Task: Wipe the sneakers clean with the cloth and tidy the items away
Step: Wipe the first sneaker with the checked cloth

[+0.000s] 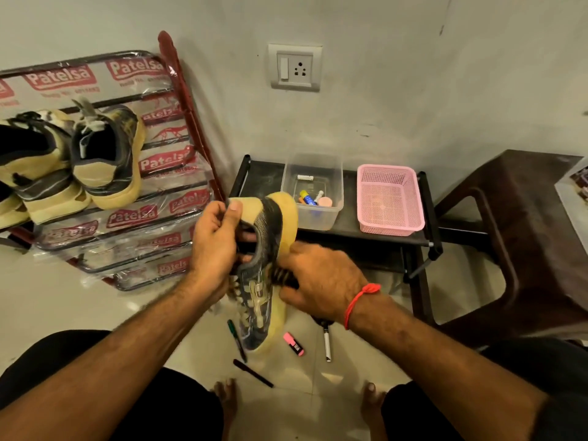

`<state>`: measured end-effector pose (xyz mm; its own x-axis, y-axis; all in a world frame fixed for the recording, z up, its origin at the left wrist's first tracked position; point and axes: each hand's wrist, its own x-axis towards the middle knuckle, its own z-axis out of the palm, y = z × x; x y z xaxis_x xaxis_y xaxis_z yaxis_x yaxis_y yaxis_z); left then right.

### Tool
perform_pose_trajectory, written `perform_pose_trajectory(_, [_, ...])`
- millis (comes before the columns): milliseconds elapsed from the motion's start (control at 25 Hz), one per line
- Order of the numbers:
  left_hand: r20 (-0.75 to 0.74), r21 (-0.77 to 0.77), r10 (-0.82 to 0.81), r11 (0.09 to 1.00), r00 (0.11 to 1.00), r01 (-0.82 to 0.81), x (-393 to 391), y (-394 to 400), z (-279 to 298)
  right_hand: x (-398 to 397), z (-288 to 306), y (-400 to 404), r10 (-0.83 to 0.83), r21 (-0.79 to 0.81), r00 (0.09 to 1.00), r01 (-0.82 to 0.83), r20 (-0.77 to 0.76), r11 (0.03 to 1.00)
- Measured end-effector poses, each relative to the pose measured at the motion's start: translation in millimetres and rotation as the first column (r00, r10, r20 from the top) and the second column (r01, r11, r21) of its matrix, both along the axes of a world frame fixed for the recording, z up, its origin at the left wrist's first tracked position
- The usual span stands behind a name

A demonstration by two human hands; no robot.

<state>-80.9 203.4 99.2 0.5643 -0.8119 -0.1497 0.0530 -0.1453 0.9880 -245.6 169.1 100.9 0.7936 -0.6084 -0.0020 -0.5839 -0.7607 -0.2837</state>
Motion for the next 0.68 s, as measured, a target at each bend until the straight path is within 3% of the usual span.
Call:
perform_pose_trajectory(80, [0.061,-0.033,-0.007,0.999,0.998,0.009,1.9,-4.1,7.5,-1.2,-6.8,5.1,0.044,0.051,0.999,-0.045,0.006,0.998])
perform_pose_trajectory(160, [0.118,-0.061,-0.047,0.997,0.992,0.054,2.0,-3.5,10.4,-5.7,-0.7,-11.0,-0.056,0.081,0.98,0.041,0.191,0.996])
perform_pose_trajectory(240, [0.142,-0.06,-0.08,0.994,0.987,0.09,5.7,-2.9,7.9,-9.5,8.9,-28.0,-0.177,0.128,0.885,0.135,0.431,0.983])
perform_pose_trajectory(320, [0.153,-0.042,-0.132,0.989,0.979,0.139,8.4,-1.9,4.8,-10.2,14.9,-37.1,-0.217,0.093,0.801,0.199,0.559,0.976])
perform_pose_trajectory(480, [0.182,-0.015,-0.199,0.979,0.963,0.205,-6.8,6.2,0.0,-3.9,11.5,-30.2,-0.149,-0.043,0.846,0.199,0.513,0.979])
perform_pose_trajectory(680, [0.069,-0.039,-0.163,0.985,0.984,0.165,-19.8,6.1,-4.9,2.9,0.0,-18.6,-0.058,-0.136,0.893,0.131,0.446,0.982])
